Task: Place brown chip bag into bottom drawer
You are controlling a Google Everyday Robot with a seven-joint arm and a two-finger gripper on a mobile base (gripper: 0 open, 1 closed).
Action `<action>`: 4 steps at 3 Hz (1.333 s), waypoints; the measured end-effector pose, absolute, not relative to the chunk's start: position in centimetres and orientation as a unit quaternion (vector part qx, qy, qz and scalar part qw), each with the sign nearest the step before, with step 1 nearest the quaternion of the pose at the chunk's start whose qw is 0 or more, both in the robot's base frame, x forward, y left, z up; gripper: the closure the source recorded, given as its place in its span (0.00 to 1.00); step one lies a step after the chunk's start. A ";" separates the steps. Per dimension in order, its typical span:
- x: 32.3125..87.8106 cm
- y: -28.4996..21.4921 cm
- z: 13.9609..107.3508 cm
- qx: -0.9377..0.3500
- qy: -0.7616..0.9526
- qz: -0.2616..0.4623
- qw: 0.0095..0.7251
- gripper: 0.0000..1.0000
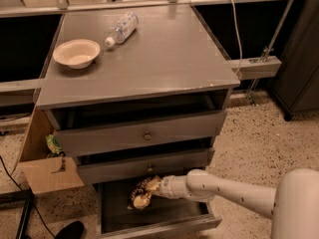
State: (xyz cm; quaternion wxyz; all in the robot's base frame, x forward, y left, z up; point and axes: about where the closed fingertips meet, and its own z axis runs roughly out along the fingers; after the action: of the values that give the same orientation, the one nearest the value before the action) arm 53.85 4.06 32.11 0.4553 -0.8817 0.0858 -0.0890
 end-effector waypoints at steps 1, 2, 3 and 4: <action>54.4 2.6 30.1 -0.899 0.096 -0.081 0.419 1.00; 54.5 0.8 28.3 -0.913 0.104 -0.072 0.388 1.00; 54.2 -1.1 27.0 -0.926 0.111 -0.064 0.356 1.00; 53.9 -3.1 25.9 -0.938 0.118 -0.059 0.321 1.00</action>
Offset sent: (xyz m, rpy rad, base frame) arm 0.0080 -0.0612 -0.0588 -0.2283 0.1018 -0.0427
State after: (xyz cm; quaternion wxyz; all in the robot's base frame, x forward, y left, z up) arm 53.87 -3.09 25.92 0.3212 -0.9378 0.1182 -0.0590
